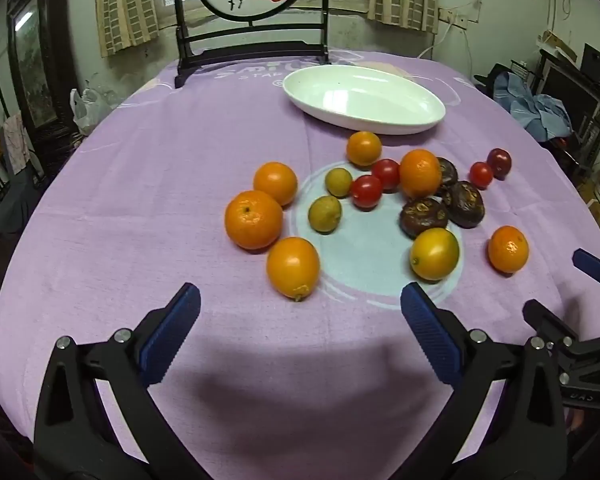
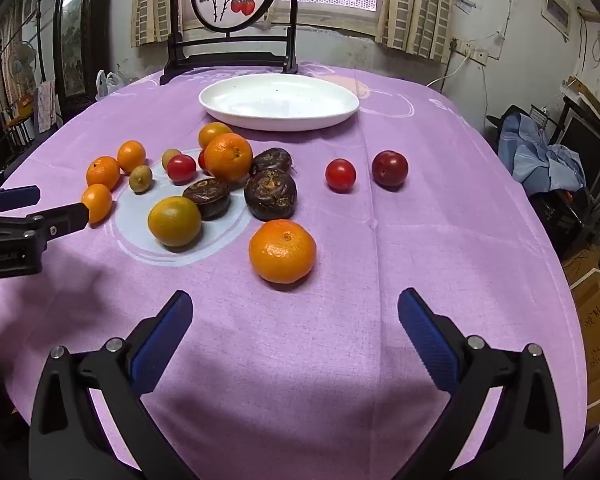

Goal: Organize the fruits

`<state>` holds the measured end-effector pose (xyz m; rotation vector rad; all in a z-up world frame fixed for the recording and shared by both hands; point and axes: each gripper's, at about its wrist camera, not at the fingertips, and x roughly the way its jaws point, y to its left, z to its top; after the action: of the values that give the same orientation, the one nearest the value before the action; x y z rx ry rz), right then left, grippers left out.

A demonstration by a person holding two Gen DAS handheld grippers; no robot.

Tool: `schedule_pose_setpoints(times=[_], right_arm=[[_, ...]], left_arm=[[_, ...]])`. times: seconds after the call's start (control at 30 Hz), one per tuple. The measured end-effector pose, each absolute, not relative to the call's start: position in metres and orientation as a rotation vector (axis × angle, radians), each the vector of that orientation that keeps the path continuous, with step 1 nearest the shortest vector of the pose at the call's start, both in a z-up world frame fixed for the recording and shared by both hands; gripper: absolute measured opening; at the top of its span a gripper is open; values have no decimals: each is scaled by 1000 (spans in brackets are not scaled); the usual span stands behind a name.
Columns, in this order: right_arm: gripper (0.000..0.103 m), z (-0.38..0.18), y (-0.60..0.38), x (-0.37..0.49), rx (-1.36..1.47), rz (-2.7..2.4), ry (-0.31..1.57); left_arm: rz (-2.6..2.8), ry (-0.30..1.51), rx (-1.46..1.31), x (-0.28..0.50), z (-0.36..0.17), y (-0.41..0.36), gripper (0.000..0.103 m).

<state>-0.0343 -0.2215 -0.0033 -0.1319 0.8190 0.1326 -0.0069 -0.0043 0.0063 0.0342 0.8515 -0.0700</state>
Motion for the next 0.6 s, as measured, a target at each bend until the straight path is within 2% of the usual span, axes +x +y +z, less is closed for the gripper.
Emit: schedule_pose_setpoints(times=[0.6], right_arm=[[102, -1, -222, -35, -127, 137, 813]], left_arm=[[-63, 861, 40, -6, 4, -8, 101]])
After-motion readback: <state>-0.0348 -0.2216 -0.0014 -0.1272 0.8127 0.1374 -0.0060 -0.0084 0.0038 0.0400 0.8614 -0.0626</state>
